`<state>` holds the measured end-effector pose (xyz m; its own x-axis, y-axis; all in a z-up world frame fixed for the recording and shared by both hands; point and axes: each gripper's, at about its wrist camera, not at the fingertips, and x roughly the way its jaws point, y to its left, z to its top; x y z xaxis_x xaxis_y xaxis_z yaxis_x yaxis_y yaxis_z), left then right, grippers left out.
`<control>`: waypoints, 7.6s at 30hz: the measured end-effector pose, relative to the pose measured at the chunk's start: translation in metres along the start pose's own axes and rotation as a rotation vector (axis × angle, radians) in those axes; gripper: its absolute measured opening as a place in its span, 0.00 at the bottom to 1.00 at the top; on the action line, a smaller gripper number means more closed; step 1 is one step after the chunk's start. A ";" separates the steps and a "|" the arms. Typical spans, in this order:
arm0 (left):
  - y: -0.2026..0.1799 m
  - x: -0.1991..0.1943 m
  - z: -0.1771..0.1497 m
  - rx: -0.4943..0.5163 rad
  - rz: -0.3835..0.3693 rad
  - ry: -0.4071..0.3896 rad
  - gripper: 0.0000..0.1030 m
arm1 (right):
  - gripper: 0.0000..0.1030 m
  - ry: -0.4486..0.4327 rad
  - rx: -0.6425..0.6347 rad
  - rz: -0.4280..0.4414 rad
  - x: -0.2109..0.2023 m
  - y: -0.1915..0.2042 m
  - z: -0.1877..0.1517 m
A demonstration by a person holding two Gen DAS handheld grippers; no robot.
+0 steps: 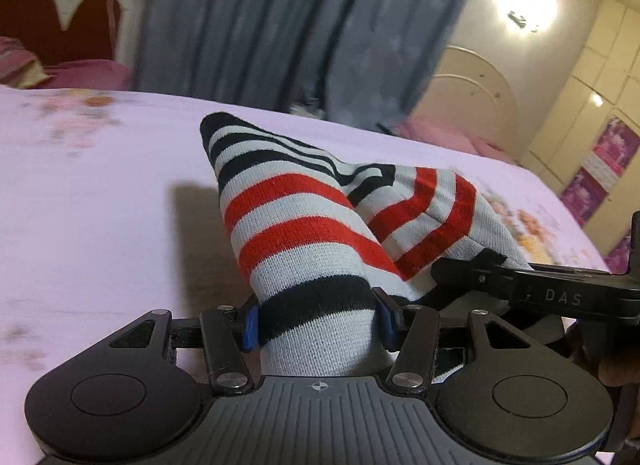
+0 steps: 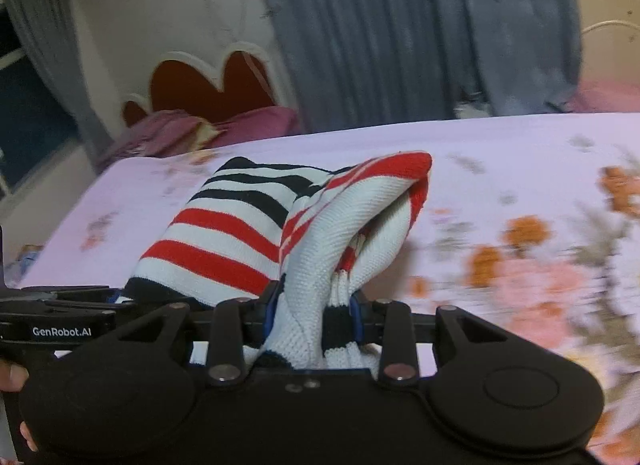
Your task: Fold small clothes
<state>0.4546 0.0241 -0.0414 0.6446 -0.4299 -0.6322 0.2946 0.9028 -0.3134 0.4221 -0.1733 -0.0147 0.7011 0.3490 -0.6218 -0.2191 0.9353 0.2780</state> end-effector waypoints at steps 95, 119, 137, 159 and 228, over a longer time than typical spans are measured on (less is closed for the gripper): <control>0.017 -0.053 -0.114 0.161 0.318 0.101 0.36 | 0.06 0.189 -0.428 -0.188 0.024 0.093 -0.111; -0.046 -0.148 -0.166 0.059 0.382 -0.065 1.00 | 0.99 -0.006 -0.174 -0.220 -0.107 0.070 -0.139; -0.107 -0.254 -0.198 0.070 0.405 -0.200 1.00 | 0.99 -0.119 -0.151 -0.205 -0.216 0.105 -0.163; -0.124 -0.285 -0.208 0.100 0.406 -0.238 1.00 | 0.99 -0.158 -0.151 -0.223 -0.251 0.117 -0.178; -0.122 -0.287 -0.203 0.123 0.410 -0.271 1.00 | 0.99 -0.156 -0.171 -0.206 -0.246 0.128 -0.177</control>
<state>0.0904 0.0342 0.0346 0.8796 -0.0352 -0.4744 0.0495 0.9986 0.0178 0.1016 -0.1288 0.0441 0.8352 0.1502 -0.5290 -0.1633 0.9863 0.0223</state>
